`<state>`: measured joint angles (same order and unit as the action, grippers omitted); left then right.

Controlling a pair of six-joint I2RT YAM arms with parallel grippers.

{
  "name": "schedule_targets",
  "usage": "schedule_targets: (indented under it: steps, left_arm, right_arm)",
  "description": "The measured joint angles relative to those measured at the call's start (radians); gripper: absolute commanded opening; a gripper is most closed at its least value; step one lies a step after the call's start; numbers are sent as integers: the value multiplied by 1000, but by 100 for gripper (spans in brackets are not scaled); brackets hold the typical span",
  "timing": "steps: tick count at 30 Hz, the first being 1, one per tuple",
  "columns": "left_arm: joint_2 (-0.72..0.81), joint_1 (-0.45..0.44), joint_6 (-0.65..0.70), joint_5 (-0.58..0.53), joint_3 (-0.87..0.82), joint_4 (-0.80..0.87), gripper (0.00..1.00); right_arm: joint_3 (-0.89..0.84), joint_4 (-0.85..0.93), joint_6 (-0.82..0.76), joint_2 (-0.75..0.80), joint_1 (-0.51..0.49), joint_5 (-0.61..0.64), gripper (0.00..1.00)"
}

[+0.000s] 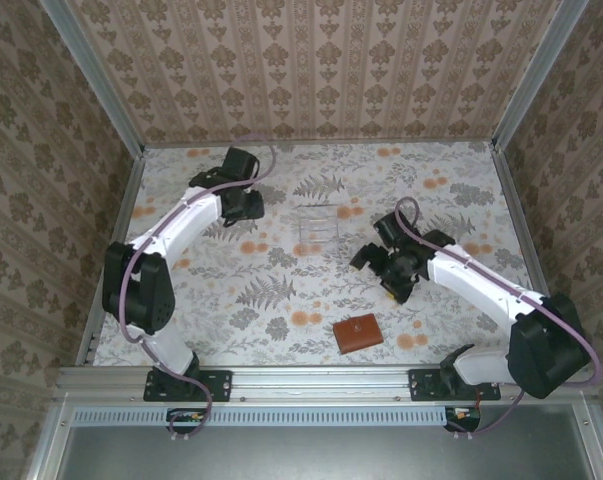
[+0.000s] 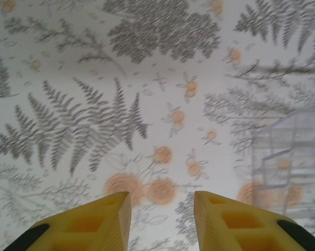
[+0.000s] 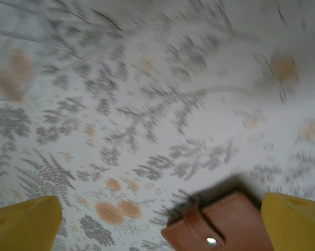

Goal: Take the credit cards out of the card holder

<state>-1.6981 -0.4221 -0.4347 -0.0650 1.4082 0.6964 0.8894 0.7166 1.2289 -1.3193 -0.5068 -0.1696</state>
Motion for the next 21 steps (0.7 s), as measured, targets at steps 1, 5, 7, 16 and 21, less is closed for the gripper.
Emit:
schedule_targets:
  steps: [1,5,7,16,21]
  left_arm:
    - [21,12,14,5,-18,1,39]
    - [86,50,53,16,-55,5,39]
    - [111,59,70,19,-61,9,40]
    - [144,82,107,46,-68,7,41]
    - [143,91,115,59,-69,6,41]
  right_arm:
    - [-19,1,74,2,-19,-2,100]
    - [-79,3,320,15,-87,-12,100]
    - [-105,3,430,26,-118,-22,100]
    - [-238,-75,762,46,-226,-52,100]
    - [-265,-156,818,3,-251,-72,100]
